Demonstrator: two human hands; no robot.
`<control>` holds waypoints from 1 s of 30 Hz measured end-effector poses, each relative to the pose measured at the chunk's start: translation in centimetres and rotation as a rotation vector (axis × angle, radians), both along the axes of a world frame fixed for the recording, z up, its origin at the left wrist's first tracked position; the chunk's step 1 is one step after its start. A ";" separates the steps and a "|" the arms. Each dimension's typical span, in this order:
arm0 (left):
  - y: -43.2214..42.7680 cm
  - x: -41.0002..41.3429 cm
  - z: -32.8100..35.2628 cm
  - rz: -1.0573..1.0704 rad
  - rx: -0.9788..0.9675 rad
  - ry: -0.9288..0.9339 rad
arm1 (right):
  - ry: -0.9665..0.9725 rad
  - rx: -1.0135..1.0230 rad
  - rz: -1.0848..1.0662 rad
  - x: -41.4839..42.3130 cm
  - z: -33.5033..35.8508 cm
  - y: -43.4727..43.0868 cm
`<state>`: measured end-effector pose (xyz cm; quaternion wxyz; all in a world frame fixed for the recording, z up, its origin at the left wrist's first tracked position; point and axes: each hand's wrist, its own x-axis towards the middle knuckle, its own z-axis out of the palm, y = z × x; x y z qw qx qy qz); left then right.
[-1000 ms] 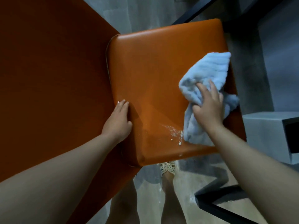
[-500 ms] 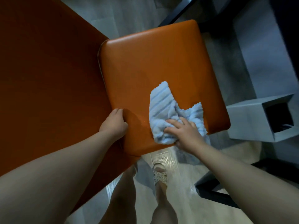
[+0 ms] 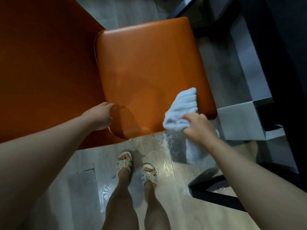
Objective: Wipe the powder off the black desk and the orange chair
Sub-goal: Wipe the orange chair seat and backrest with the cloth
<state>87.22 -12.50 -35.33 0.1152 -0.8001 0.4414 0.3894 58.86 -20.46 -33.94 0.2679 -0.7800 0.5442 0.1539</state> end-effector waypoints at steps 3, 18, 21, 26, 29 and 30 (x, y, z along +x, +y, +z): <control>0.4 0.1 0.3 0.083 -0.060 -0.010 | -0.224 -0.091 -0.195 4.2 1.8 -1.0; -0.8 1.3 0.5 0.765 -0.425 0.032 | -0.090 -0.116 0.565 16.2 -7.3 2.7; -0.3 0.3 -0.3 0.686 -0.361 0.073 | -0.148 -0.160 0.572 9.4 -7.1 4.1; -0.1 -1.2 -1.0 0.486 -0.261 0.127 | 0.212 -0.057 0.169 -2.3 -6.0 5.1; -0.5 -1.2 -1.7 0.380 -0.194 0.119 | 0.225 -0.134 -0.375 -3.7 -4.0 4.7; -0.7 -1.3 -1.8 0.350 -0.172 0.119 | 0.177 -0.182 -0.465 -2.6 -3.4 4.5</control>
